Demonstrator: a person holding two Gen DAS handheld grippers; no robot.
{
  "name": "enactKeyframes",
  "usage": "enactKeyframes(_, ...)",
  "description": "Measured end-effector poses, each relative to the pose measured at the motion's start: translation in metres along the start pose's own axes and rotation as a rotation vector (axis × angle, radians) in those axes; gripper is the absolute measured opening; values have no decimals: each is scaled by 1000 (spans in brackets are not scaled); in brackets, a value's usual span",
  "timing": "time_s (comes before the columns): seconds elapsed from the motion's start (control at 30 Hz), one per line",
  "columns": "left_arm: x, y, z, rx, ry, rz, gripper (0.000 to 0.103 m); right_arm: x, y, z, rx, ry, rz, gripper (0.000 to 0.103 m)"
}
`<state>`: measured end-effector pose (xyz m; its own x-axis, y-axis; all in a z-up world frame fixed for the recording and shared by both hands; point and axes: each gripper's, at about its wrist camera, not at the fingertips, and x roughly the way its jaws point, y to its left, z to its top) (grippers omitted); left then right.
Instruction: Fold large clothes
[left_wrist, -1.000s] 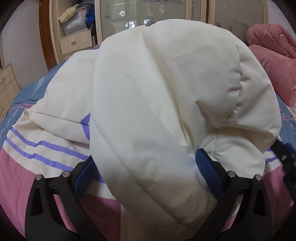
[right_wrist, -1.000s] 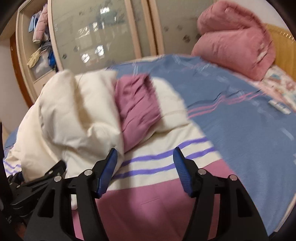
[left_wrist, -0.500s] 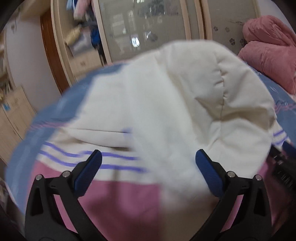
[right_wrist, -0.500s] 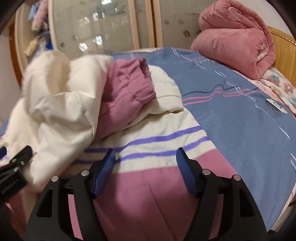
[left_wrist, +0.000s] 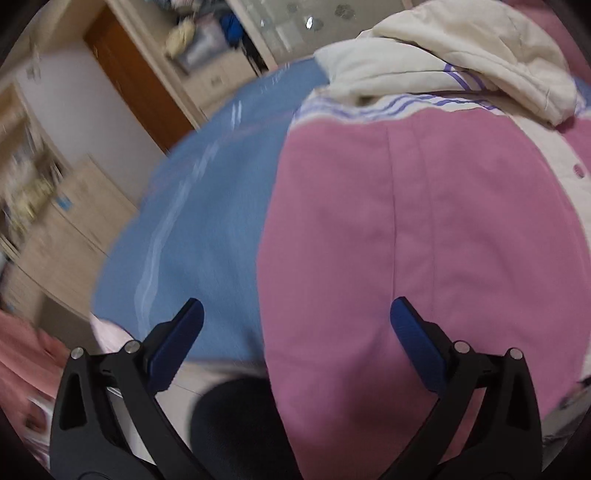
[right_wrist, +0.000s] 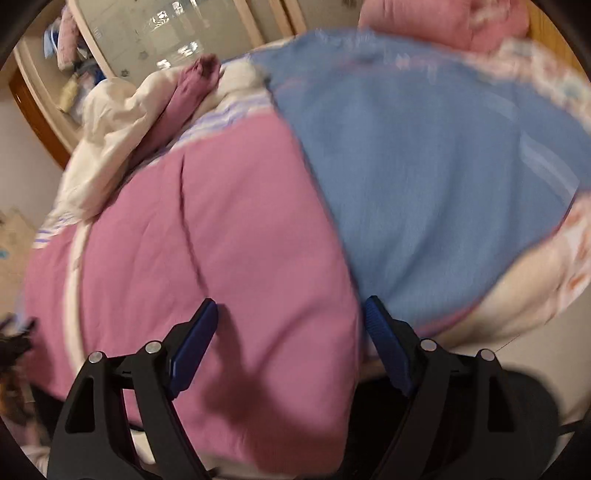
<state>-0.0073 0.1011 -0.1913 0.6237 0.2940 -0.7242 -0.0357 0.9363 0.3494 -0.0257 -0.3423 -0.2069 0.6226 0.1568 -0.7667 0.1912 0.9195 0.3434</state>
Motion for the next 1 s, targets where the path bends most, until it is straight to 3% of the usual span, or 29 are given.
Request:
enactKeyframes(0.1, -1, 10, -8, -21, 22, -45, 101, -1, 6, -4, -52, 98, -6, 82)
enactKeyframes(0.17, -6, 15, -16, 1, 17, -51, 101, -2, 4, -7, -51, 132, 43, 82)
enactKeyframes(0.23, 1, 15, -22, 6, 53, -112, 101, 3, 0, -8, -11, 159, 104, 81)
enactKeyframes(0.27, 6, 14, -26, -3, 74, -143, 101, 8, -4, -9, 26, 177, 135, 73)
enactKeyframes(0.33, 12, 17, -29, -47, 103, -201, 101, 11, -1, -9, 38, 185, 87, 56)
enactKeyframes(0.4, 14, 19, -30, -94, 119, -291, 100, 8, 4, -11, 28, 182, 78, 45)
enactKeyframes(0.47, 13, 21, -33, -122, 131, -415, 84, 0, 10, -11, 25, 179, 119, 30)
enactKeyframes(0.5, 13, 18, -34, -118, 125, -411, 83, -4, 10, -10, 28, 173, 150, 28)
enactKeyframes(0.57, 12, 21, -36, -117, 120, -421, 80, -6, 7, -8, 46, 161, 197, 28)
enactKeyframes(0.63, 12, 22, -37, -116, 112, -429, 80, 1, 3, -9, 59, 172, 182, 31)
enactKeyframes(0.7, 11, 19, -38, -105, 113, -428, 85, 11, 0, -10, 73, 186, 161, 43)
enactKeyframes(0.77, 11, 17, -37, -95, 110, -432, 89, 19, -4, -14, 99, 201, 191, 64)
enactKeyframes(0.8, 11, 15, -40, -96, 106, -438, 87, 22, -4, -15, 103, 207, 193, 65)
enactKeyframes(0.87, 11, 20, -32, -104, 87, -501, 49, 29, -1, -19, 93, 207, 177, 64)
enactKeyframes(0.9, 8, 22, -28, -109, 85, -514, 38, 29, 1, -19, 96, 208, 193, 59)
enactKeyframes(0.93, 7, 27, -26, -125, 90, -543, 24, 26, 3, -17, 96, 216, 216, 44)
enactKeyframes(0.97, 5, 34, -23, -152, 98, -582, 18, 23, 5, -16, 91, 225, 238, 30)
enactKeyframes(1.0, 3, 39, -22, -170, 101, -612, 17, 18, 8, -14, 82, 230, 267, 26)
